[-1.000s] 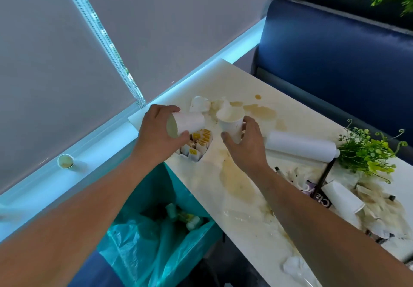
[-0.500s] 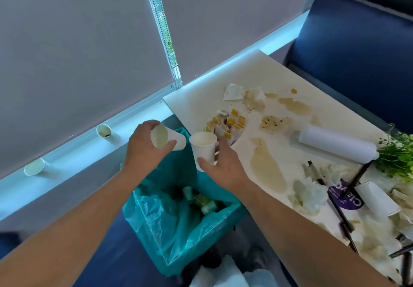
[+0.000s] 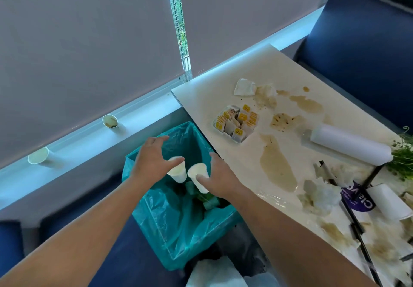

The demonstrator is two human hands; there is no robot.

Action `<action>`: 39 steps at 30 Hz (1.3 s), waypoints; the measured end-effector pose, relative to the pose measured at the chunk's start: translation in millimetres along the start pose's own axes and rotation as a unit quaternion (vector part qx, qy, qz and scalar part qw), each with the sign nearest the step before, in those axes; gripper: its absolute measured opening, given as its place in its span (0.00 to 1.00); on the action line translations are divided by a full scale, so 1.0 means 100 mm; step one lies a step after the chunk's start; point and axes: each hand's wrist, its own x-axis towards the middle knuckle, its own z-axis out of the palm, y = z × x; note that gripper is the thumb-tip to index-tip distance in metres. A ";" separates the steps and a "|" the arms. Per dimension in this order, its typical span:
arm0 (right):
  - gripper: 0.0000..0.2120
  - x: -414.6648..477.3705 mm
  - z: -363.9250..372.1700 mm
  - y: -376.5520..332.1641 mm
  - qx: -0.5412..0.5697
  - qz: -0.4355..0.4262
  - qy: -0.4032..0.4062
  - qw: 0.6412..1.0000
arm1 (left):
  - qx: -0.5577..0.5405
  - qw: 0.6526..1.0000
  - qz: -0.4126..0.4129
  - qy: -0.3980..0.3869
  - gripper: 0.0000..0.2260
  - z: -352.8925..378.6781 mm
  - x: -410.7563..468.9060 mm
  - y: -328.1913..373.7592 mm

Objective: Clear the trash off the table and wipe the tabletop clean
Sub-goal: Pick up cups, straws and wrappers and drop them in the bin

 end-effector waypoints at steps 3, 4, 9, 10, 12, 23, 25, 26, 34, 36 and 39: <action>0.33 0.04 -0.10 -0.01 -0.022 -0.008 0.025 0.999 | 0.005 1.000 0.011 0.007 0.36 -0.02 0.05 0.02; 0.30 0.06 -0.15 -0.02 -0.020 -0.008 0.035 0.999 | 0.004 1.000 0.015 0.009 0.35 -0.03 0.08 0.03; 0.17 0.17 -0.44 -0.05 -0.017 -0.019 0.105 0.994 | 0.007 0.999 0.049 0.018 0.34 -0.10 0.26 0.20; 0.15 0.19 -0.51 -0.06 -0.011 -0.018 0.121 0.992 | 0.010 0.998 0.058 0.019 0.33 -0.11 0.31 0.25; 0.11 0.23 -0.65 -0.06 -0.004 -0.021 0.147 0.989 | 0.014 0.997 0.075 0.024 0.33 -0.13 0.39 0.35; 0.08 0.44 -1.56 0.17 -0.010 -0.006 0.235 0.972 | -0.003 0.990 0.143 0.013 0.26 -0.08 0.87 1.13; 0.09 0.49 -1.72 0.24 -0.010 -0.003 0.250 0.968 | 0.002 0.988 0.152 0.009 0.25 -0.04 0.97 1.30; 0.09 0.52 -1.79 0.29 -0.011 -0.002 0.257 0.966 | 0.006 0.988 0.156 0.007 0.25 -0.01 1.02 1.39; 0.14 0.92 -2.24 0.66 -0.018 0.031 0.290 0.956 | 0.027 0.983 0.180 -0.023 0.24 0.27 1.53 1.85; 0.15 1.05 -2.33 0.77 -0.016 0.046 0.294 0.954 | 0.032 0.981 0.187 -0.029 0.24 0.39 1.71 1.91; 0.17 1.22 -2.41 0.94 -0.021 0.061 0.286 0.956 | 0.038 0.980 0.191 -0.040 0.23 0.57 1.95 1.97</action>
